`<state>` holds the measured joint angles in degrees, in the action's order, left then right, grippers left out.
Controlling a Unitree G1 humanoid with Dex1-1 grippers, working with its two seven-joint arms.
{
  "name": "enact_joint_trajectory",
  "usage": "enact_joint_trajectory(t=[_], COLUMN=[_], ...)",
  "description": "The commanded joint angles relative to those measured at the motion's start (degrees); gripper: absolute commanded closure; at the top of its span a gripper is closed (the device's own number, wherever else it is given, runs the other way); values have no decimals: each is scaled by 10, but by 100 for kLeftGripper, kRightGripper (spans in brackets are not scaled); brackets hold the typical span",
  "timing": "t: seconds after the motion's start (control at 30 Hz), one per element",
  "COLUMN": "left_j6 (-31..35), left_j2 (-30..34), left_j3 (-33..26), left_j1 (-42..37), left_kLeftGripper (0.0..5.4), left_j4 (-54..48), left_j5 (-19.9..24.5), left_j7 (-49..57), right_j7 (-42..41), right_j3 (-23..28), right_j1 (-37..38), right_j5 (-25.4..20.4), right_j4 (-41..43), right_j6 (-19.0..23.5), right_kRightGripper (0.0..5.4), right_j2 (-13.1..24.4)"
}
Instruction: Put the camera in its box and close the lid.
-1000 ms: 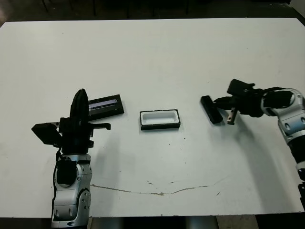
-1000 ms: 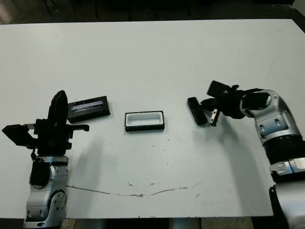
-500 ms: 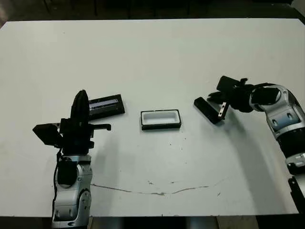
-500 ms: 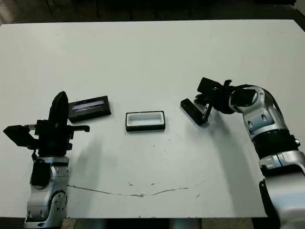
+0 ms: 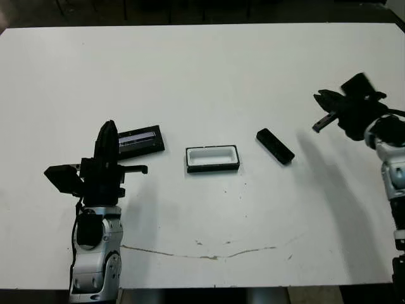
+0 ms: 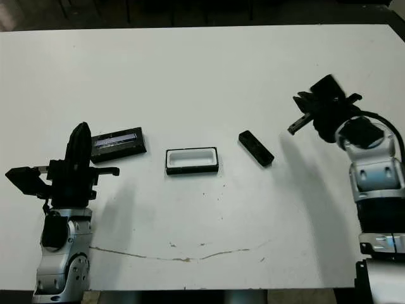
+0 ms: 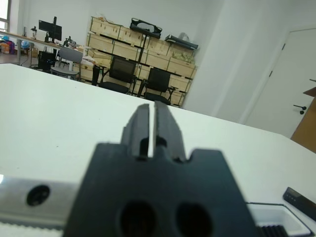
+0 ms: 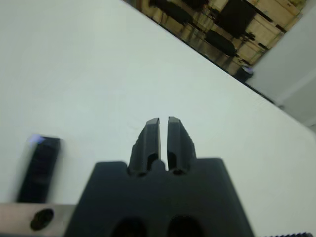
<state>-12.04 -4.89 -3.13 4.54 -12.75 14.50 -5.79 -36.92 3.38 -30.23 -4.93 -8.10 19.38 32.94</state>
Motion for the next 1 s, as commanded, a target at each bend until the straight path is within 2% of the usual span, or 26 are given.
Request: enact_joint_trajectory(t=[0.03,0.17,0.27,0.33,0.53,1.0], left_j6=[7,12,13,12,13,11], left_j2=[2,2,3,4,4,6], left_j3=[-2,-2,-3,-3,-6,-9], left_j1=[10,10,12,13,17,21], left_kLeftGripper=[539,539,540,540,540,540], left_j4=[0,-5,-7,-7,-7,-3], left_j5=[1,5,10,12,19,28], left_j7=[2,2,-1,-2,-5,-14], right_j7=[-34,-34,-20,-14,16,23], right_j3=[2,2,16,15,-4,-34], right_j1=[42,85,117,138,181,189], right_j5=[-31,-55,-95,-108,-113,-95], right_j4=[47,121,172,199,250,197], right_j6=[30,81,142,155,162,99], right_kRightGripper=[540,540,513,486,380,138], right_j2=[11,9,-9,-15,-27,-42])
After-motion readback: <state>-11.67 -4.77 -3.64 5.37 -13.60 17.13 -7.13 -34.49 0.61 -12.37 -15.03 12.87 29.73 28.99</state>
